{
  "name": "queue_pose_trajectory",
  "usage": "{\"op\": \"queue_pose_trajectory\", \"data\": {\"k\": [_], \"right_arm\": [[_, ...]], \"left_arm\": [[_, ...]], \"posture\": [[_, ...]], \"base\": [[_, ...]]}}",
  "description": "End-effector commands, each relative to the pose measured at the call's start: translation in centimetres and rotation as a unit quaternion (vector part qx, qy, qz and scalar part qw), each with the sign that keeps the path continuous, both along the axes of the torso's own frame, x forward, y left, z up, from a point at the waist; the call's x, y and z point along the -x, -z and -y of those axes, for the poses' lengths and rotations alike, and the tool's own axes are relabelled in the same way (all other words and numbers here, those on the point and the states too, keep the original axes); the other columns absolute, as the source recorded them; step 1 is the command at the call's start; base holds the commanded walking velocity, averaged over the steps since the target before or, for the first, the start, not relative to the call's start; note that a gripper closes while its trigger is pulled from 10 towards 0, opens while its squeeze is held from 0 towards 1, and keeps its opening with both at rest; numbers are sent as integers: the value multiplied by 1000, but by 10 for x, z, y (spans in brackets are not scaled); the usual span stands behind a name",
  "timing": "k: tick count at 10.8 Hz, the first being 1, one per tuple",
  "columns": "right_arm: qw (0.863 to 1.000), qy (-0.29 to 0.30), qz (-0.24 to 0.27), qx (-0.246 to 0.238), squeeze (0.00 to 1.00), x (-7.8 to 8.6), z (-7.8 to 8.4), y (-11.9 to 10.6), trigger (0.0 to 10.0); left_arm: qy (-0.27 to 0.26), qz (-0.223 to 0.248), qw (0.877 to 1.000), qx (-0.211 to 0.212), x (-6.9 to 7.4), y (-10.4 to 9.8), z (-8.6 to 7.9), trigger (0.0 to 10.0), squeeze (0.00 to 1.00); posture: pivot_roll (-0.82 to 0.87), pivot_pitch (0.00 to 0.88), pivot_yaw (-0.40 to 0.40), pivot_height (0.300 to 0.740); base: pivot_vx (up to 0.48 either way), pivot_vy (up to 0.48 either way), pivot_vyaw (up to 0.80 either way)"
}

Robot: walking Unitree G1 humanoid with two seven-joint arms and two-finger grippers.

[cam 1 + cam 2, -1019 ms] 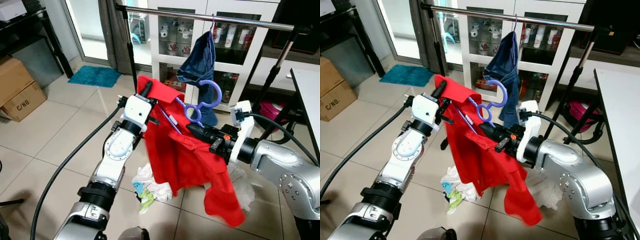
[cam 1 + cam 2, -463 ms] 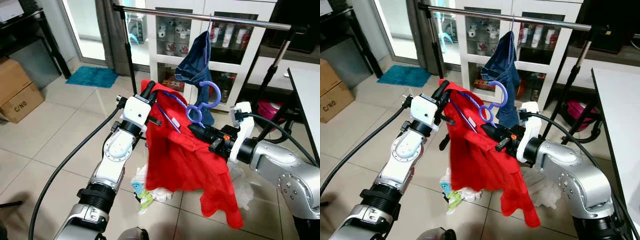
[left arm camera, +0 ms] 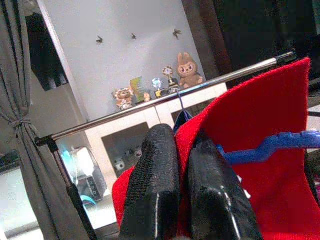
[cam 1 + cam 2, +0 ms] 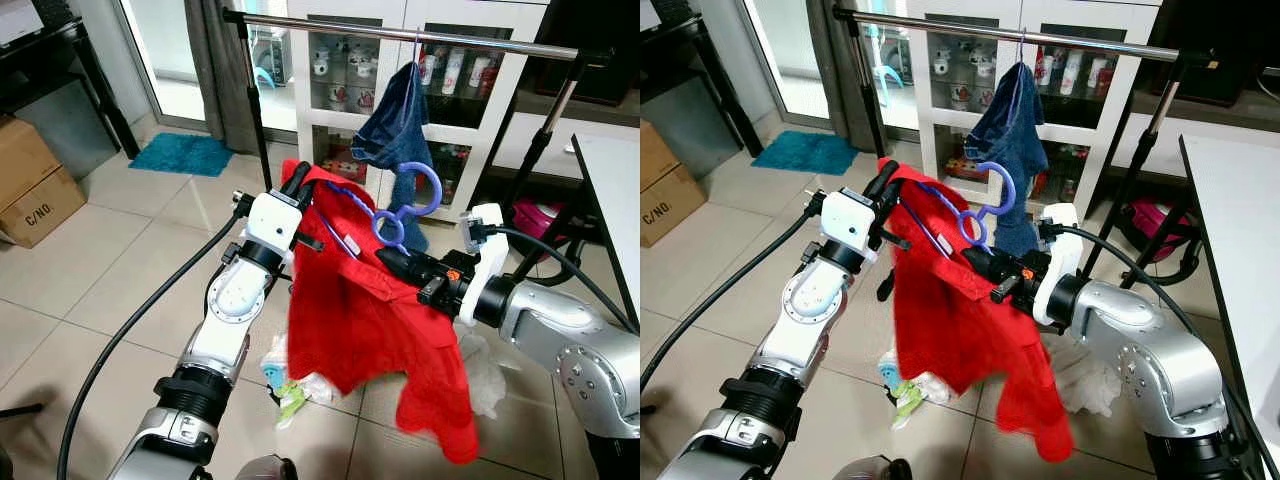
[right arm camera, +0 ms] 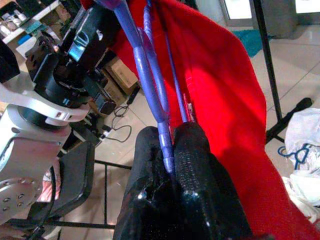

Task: Hang hanger

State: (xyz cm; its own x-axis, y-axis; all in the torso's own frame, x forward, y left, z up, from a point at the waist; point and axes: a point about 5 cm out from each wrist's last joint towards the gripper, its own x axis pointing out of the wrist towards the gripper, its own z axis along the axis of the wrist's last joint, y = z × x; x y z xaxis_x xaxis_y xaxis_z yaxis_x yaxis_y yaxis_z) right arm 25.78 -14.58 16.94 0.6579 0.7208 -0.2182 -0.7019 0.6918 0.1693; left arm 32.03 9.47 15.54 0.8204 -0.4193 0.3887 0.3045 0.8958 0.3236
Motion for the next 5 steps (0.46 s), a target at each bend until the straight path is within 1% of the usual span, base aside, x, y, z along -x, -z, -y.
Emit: {"op": "queue_pose_trajectory", "data": {"k": [1, 2, 3, 4, 5], "right_arm": [[1000, -3, 6, 2, 0, -2, -2, -4, 10000], [998, 35, 4, 45, 0, -11, 1, 4, 10000], [992, 79, 4, 103, 0, -23, 6, 14, 10000], [992, 80, 5, 101, 0, -23, 6, 13, 10000], [992, 85, 5, 88, 0, -24, 7, 11, 10000]], "left_arm": [[0, 15, 1000, 5, 1, -6, -2, 0, 0], [9, -20, 1000, 4, 0, -3, -15, 0, 0], [24, -69, 997, -13, -1, 2, -31, 0, 0], [10, -74, 997, -1, -5, 1, -33, 0, 0], [11, -81, 997, 7, -5, 2, -31, 0, 0]], "posture": [[-88, 0, 74, 740], [-84, 8, 64, 740], [-82, 7, 64, 740], [-84, 6, 66, 740], [-87, 4, 69, 740]], "base": [[0, 0, 0], [0, 0, 0], [0, 0, 0], [0, 0, 0], [0, 0, 0]]}}
